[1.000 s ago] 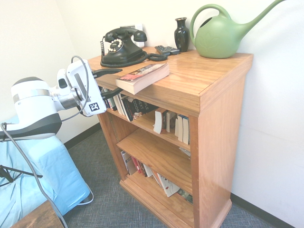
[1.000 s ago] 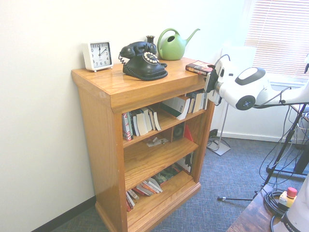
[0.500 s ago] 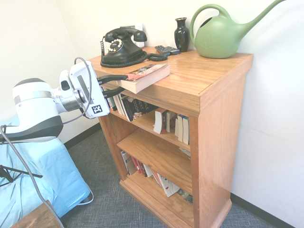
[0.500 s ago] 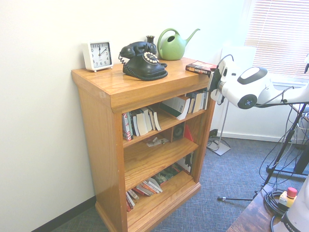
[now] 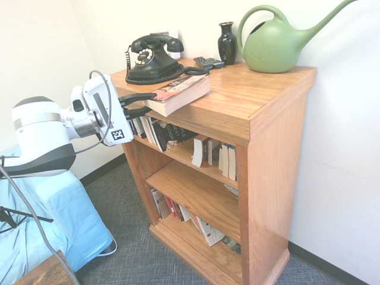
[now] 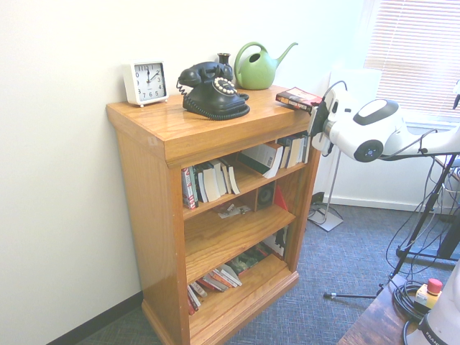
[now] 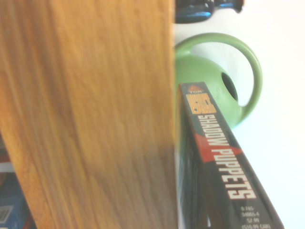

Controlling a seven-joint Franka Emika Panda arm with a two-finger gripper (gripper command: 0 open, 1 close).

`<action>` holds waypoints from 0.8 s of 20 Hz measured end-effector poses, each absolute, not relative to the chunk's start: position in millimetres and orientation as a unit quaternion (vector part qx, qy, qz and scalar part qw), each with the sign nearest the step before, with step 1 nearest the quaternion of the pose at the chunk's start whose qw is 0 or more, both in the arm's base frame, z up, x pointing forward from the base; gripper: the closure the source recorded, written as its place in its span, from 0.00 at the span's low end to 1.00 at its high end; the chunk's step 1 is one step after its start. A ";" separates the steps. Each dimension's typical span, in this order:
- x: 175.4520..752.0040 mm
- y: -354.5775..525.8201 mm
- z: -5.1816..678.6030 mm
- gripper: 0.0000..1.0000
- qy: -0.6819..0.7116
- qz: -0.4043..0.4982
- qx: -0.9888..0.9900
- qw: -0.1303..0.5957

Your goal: Organize the shelf

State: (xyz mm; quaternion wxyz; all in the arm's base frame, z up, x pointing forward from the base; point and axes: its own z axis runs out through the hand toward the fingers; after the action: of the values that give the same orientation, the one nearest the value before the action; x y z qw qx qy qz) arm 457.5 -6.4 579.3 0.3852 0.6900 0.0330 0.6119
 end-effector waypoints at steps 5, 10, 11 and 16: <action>409.8 -13.1 605.0 1.00 -0.032 0.624 0.702 0.340; 356.0 -27.7 604.3 1.00 -0.105 0.618 0.735 0.258; 346.8 -27.1 601.6 1.00 -0.114 0.615 0.742 0.241; 320.4 -13.9 569.3 1.00 -0.147 0.585 0.778 0.174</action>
State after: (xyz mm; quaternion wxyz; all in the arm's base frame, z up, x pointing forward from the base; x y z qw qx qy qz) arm 320.4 -13.9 569.3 0.1736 0.7783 -0.1470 0.5853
